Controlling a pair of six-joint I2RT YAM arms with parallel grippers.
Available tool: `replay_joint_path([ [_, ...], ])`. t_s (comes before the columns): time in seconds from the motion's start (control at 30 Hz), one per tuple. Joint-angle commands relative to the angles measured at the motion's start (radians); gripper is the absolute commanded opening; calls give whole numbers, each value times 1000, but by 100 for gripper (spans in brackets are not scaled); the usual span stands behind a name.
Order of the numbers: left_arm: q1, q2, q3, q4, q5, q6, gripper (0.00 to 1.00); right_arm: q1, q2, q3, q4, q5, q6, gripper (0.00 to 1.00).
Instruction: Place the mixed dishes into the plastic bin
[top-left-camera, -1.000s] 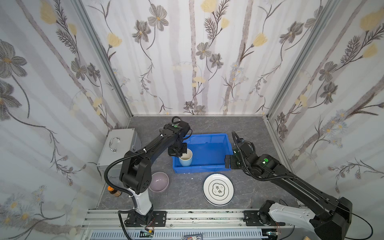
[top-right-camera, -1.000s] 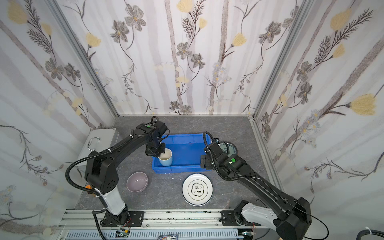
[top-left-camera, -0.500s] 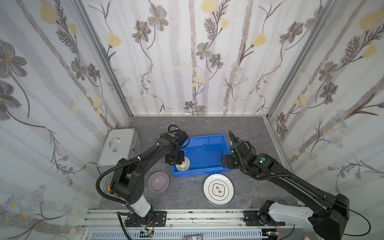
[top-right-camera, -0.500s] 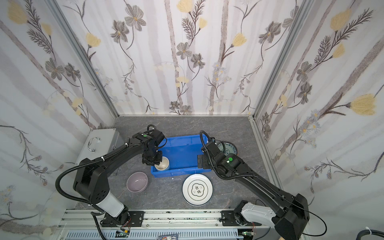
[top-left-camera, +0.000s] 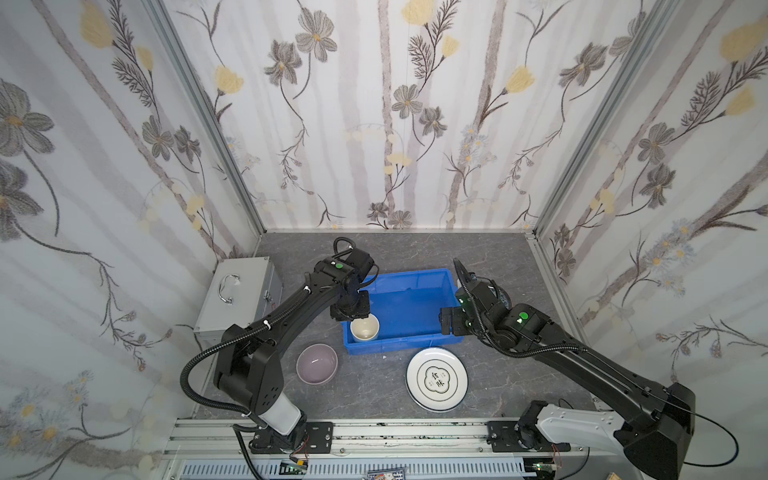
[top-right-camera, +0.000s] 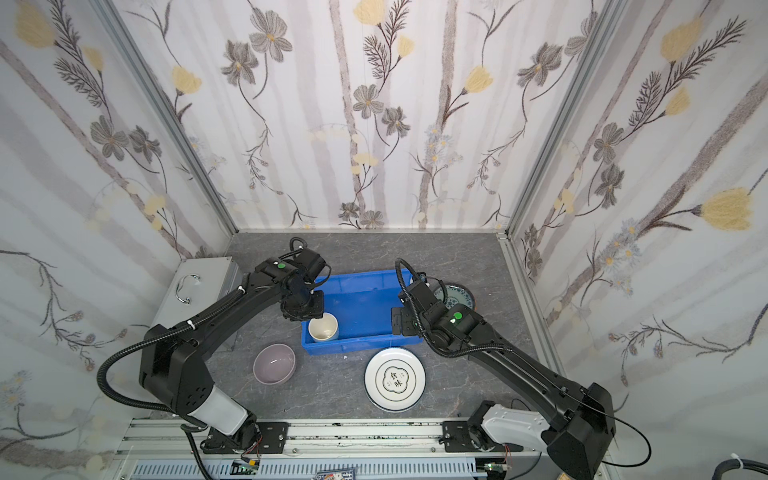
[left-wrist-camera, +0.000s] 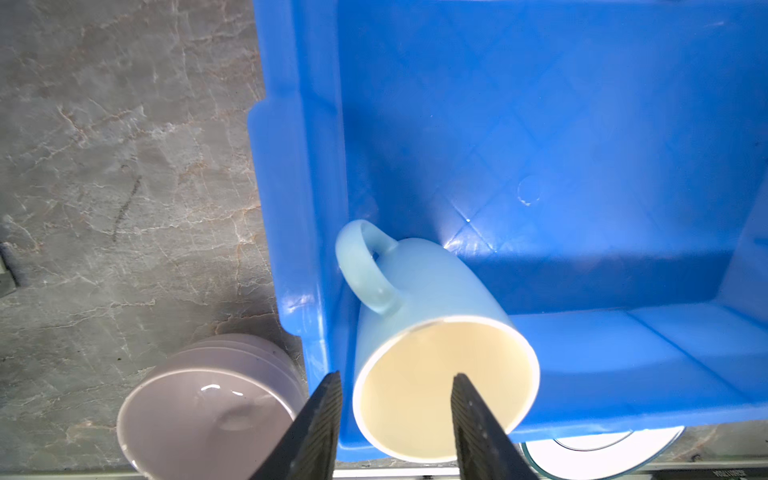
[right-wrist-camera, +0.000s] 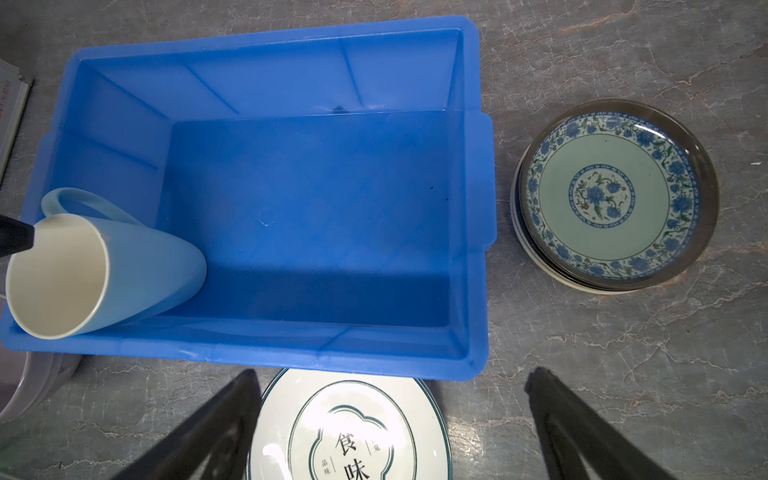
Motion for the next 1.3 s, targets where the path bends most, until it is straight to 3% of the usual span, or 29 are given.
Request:
replay_joint_path([
  [0.0, 9, -23, 24, -56, -42, 0, 47, 2, 10, 8, 8, 21, 4, 100],
  [0.27, 148, -31, 42, -41, -47, 39, 48, -8, 38, 24, 12, 33, -15, 100],
  [0.5, 223, 96, 132, -3, 13, 85, 47, -37, 51, 34, 12, 38, -32, 100],
  [1.27, 243, 450, 408, -10, 90, 135, 39, -203, 160, 53, 53, -16, -99, 100],
])
